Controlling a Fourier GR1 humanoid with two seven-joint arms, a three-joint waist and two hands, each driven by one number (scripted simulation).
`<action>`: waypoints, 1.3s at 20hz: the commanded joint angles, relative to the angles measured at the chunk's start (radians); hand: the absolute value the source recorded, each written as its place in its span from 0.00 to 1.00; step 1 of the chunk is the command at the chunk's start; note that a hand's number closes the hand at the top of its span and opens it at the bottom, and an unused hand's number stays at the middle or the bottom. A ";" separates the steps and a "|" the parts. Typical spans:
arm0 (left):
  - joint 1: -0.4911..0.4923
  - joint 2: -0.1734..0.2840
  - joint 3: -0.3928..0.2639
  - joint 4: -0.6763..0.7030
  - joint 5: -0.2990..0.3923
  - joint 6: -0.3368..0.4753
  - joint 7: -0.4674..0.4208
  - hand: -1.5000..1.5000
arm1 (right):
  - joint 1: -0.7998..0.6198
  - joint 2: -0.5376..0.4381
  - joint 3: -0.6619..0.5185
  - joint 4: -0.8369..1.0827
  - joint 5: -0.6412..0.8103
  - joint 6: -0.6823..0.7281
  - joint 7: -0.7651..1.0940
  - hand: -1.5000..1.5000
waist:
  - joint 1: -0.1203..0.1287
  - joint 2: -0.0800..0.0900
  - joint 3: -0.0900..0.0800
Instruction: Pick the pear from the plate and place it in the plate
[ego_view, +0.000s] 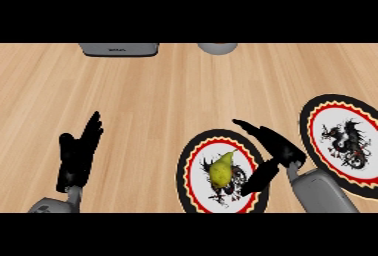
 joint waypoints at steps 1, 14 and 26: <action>-0.052 -0.053 -0.002 0.017 -0.050 0.006 0.049 0.50 | 0.001 0.051 -0.004 -0.025 0.013 0.053 0.087 0.00 | -0.006 0.000 0.000; 0.059 -0.083 0.111 -0.095 -0.120 -0.102 0.072 0.50 | 0.020 0.161 -0.091 0.088 0.169 0.144 -0.027 0.00 | -0.003 -0.001 0.000; 0.051 -0.130 0.149 -0.060 -0.194 -0.128 0.050 0.50 | 0.044 0.231 -0.095 0.246 0.295 0.102 -0.164 0.00 | -0.003 0.000 0.001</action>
